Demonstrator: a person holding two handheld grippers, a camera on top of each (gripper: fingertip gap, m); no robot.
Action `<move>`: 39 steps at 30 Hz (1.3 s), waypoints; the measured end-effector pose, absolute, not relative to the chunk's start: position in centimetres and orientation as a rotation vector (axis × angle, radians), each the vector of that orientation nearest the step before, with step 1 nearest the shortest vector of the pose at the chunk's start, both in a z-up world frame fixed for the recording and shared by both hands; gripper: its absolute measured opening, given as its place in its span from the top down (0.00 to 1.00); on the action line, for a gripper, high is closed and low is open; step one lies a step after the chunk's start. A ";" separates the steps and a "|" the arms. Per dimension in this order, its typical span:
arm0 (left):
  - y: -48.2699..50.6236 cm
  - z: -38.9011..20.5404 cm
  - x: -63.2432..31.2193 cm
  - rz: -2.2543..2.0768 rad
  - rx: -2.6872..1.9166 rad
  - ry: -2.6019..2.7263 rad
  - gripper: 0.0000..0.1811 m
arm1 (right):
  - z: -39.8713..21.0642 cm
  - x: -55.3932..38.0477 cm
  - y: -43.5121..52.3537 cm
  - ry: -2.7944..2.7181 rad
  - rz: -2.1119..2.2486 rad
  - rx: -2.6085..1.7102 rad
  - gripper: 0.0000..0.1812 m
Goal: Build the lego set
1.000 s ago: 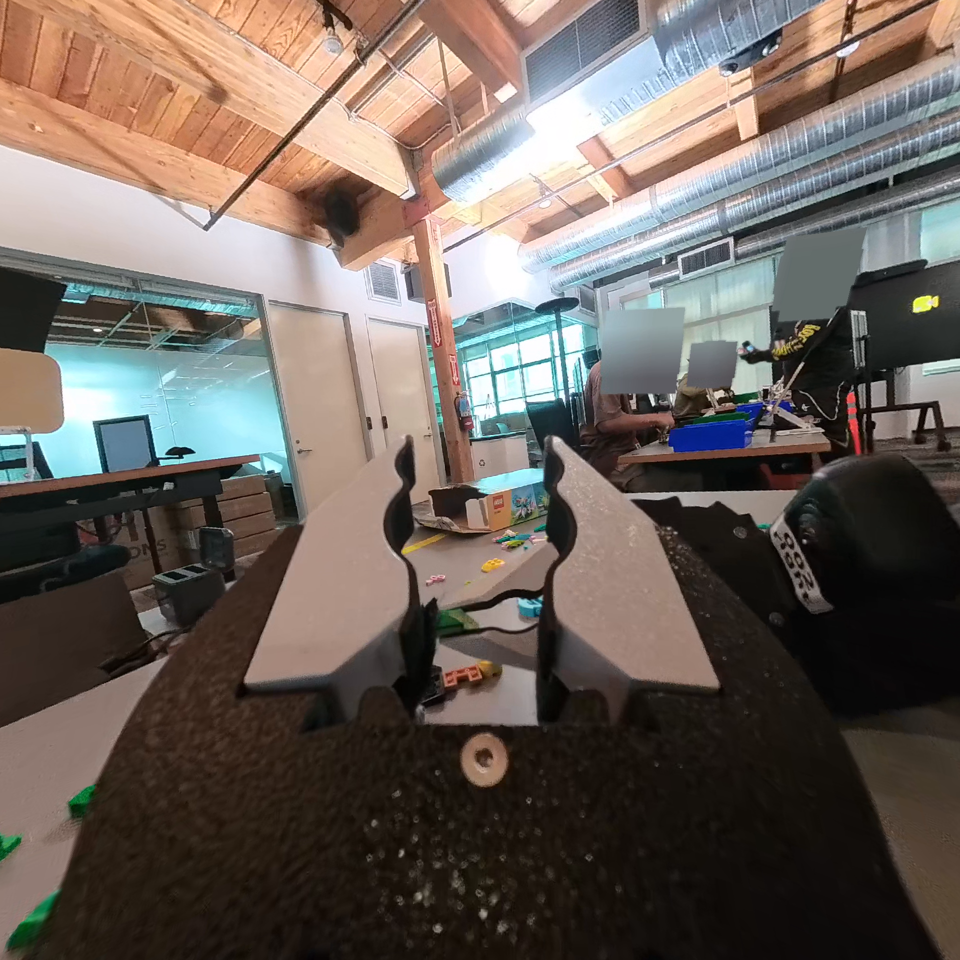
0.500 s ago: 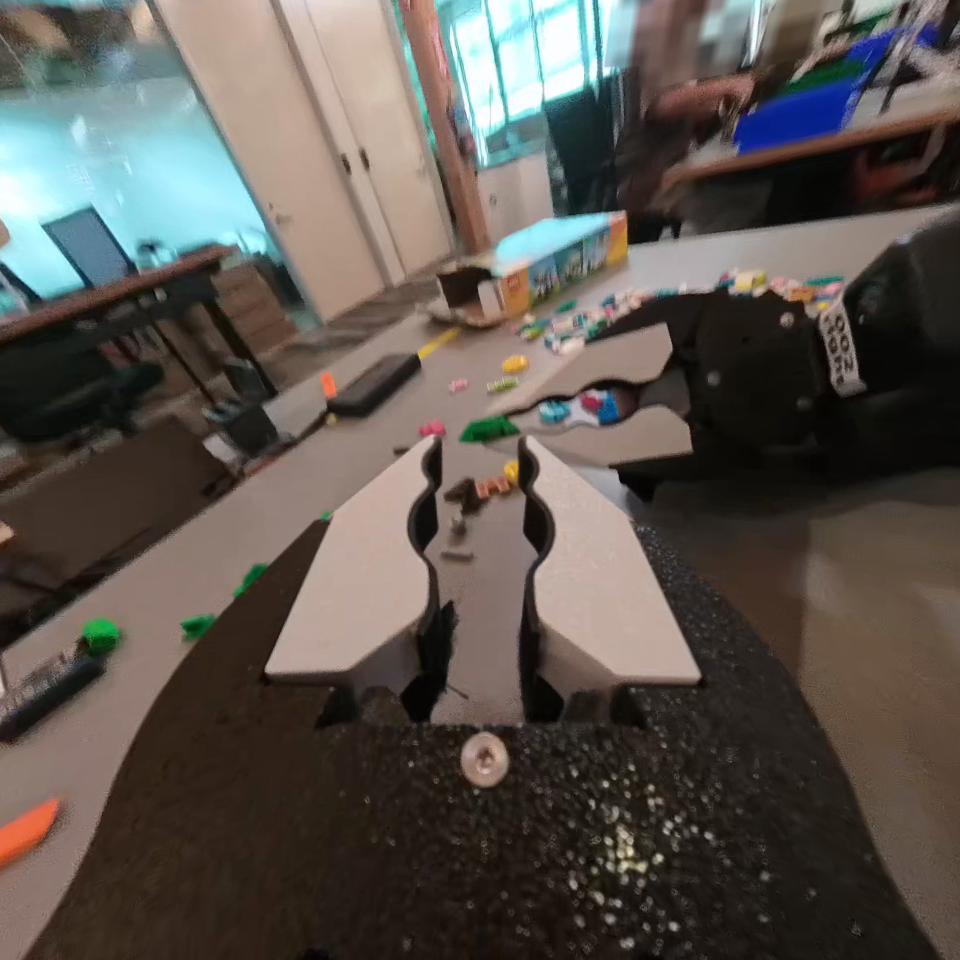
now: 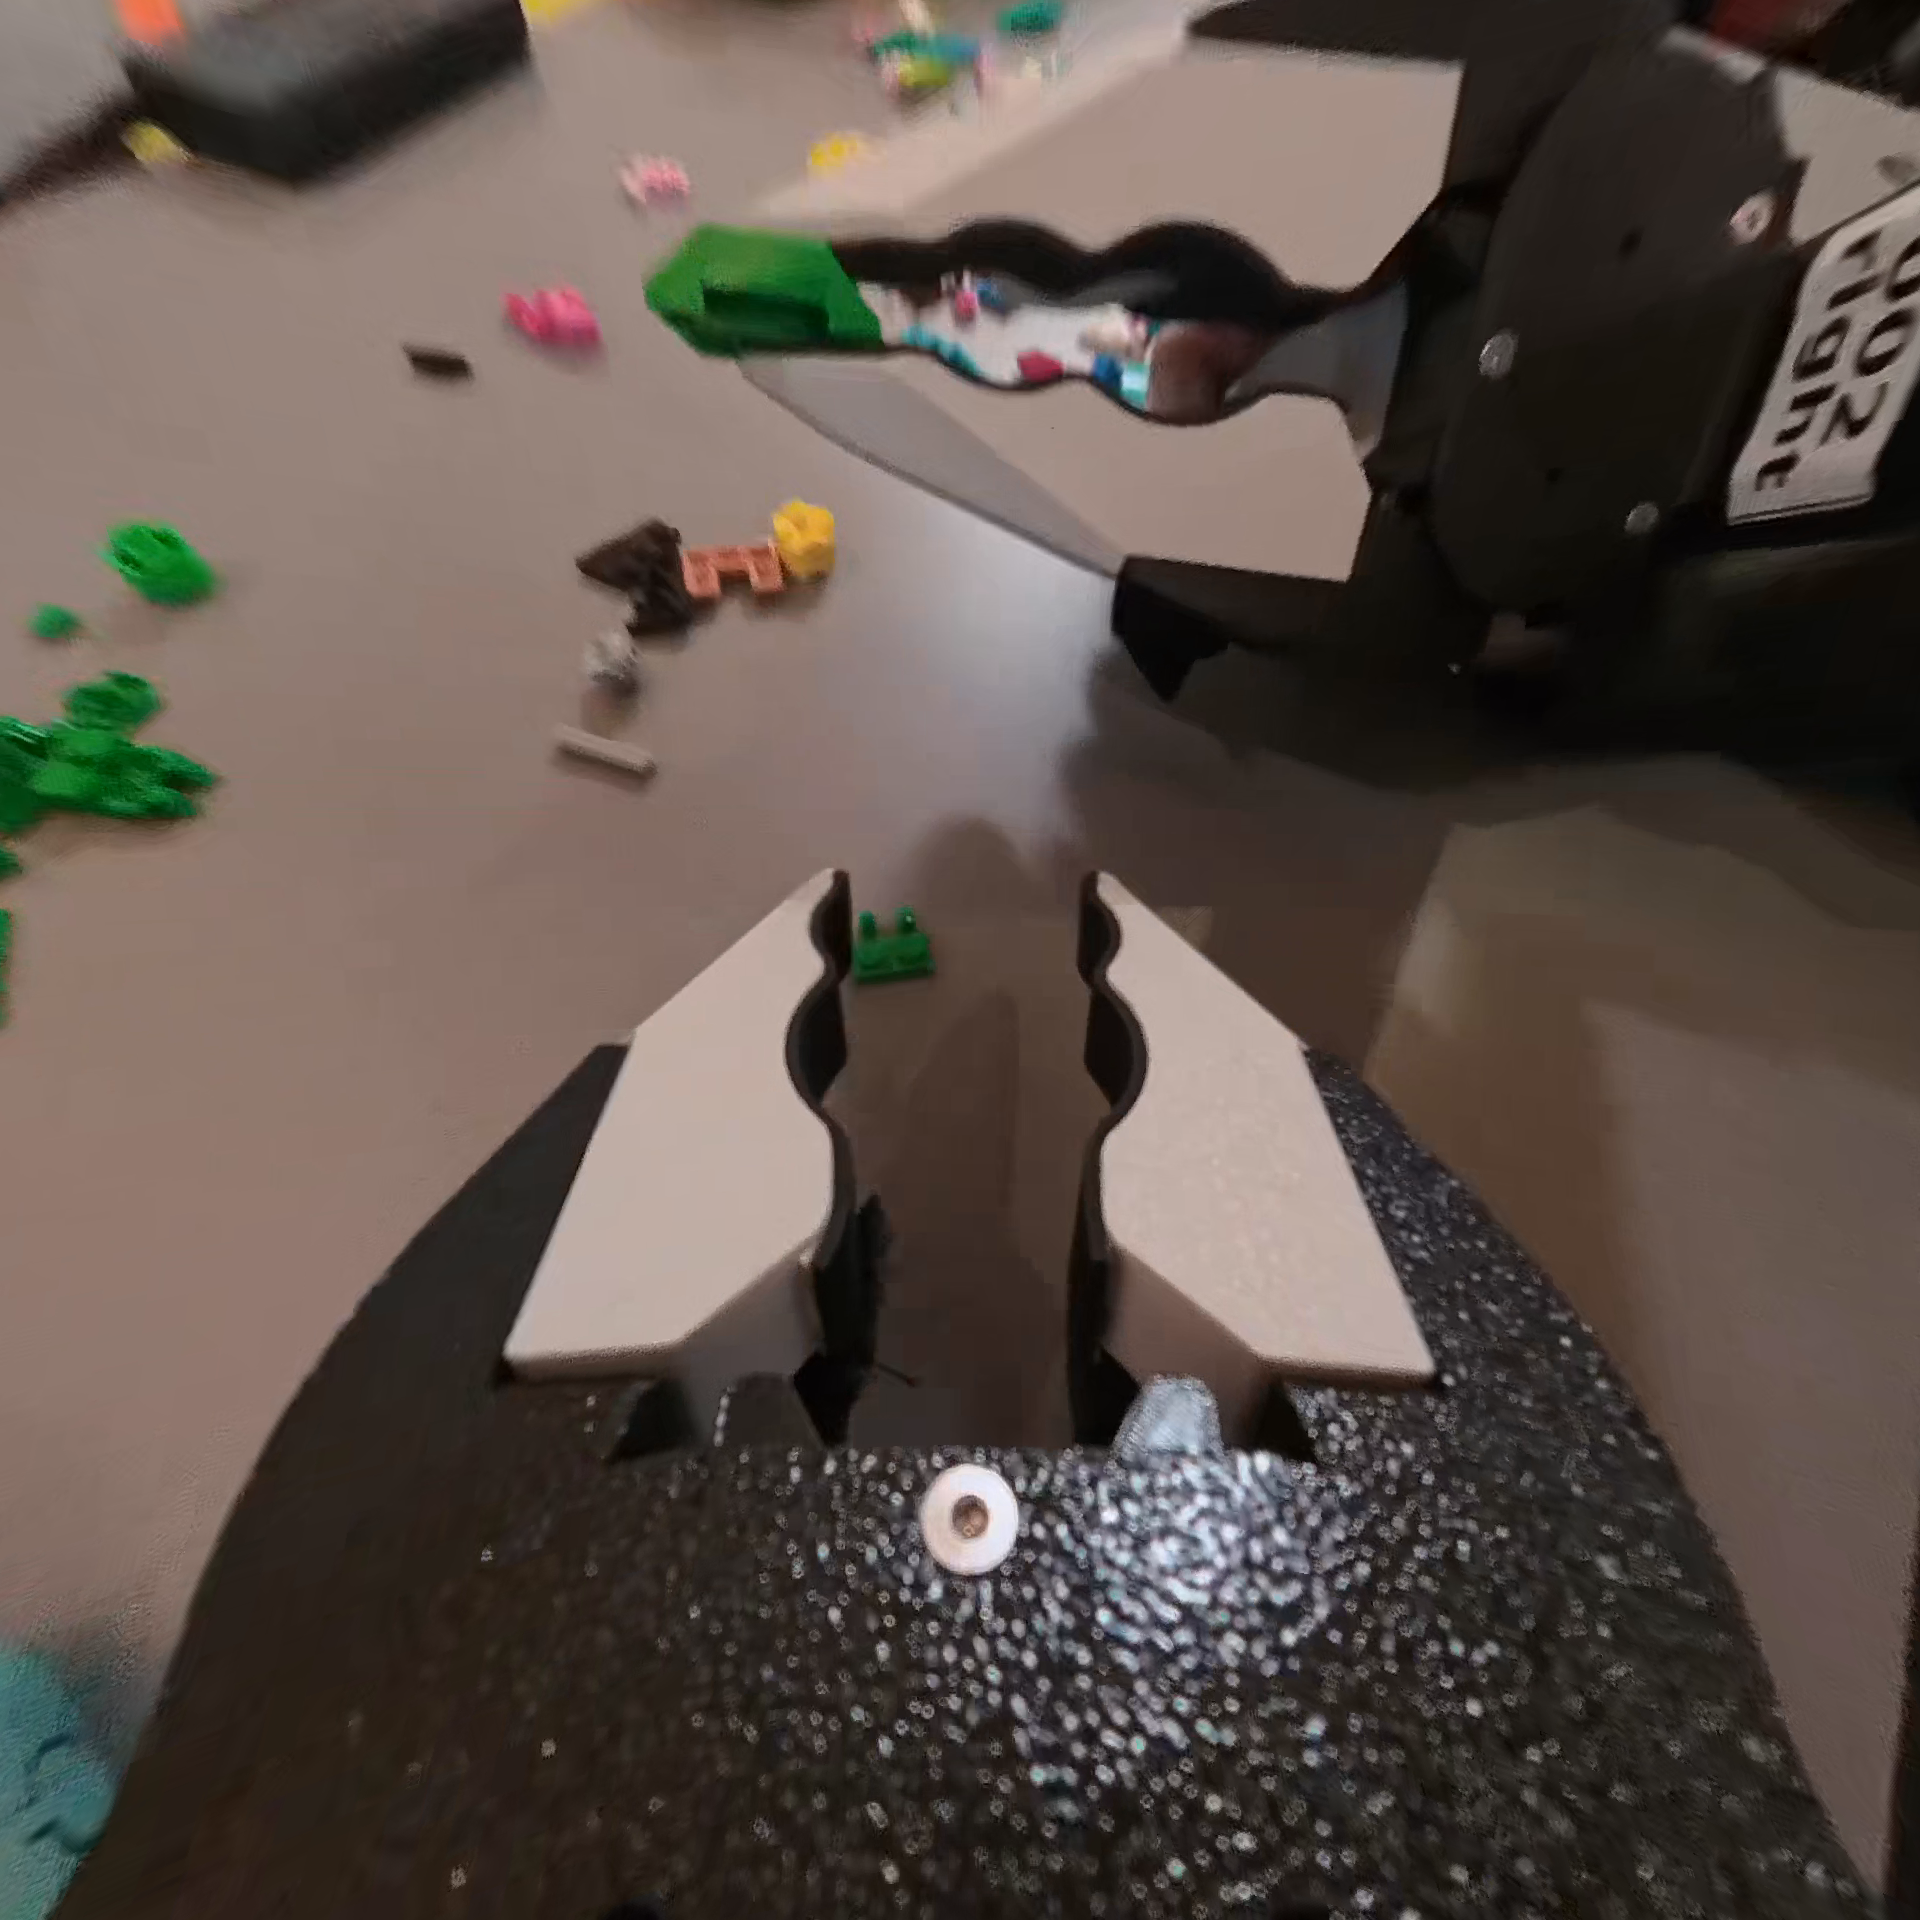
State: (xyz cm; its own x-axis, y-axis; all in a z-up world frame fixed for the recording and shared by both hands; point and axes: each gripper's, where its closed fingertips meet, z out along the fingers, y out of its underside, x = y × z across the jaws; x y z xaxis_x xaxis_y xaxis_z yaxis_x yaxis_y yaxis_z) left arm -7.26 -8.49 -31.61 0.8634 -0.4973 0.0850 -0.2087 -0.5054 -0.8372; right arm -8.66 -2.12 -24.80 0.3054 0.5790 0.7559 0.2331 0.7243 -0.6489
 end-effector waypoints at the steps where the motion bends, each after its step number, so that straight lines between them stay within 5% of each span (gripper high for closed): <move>1: -8.5 -32.3 -7.2 -0.399 -2.141 0.515 0.78 | -24.9 -8.7 -2.2 -1.280 0.261 -0.771 0.95; 24: -9.5 -33.3 -6.6 -0.460 -2.196 0.568 0.71 | -24.8 -8.5 -1.3 -1.255 0.265 -0.808 0.95; 32: -9.5 -33.7 -7.5 -0.264 -2.178 0.728 0.84 | -24.9 -8.6 -1.4 -1.259 0.264 -0.805 0.96; 39: -10.2 -33.9 -6.6 -0.334 -2.220 0.776 0.81 | -24.9 -8.5 -1.3 -1.256 0.269 -0.812 0.95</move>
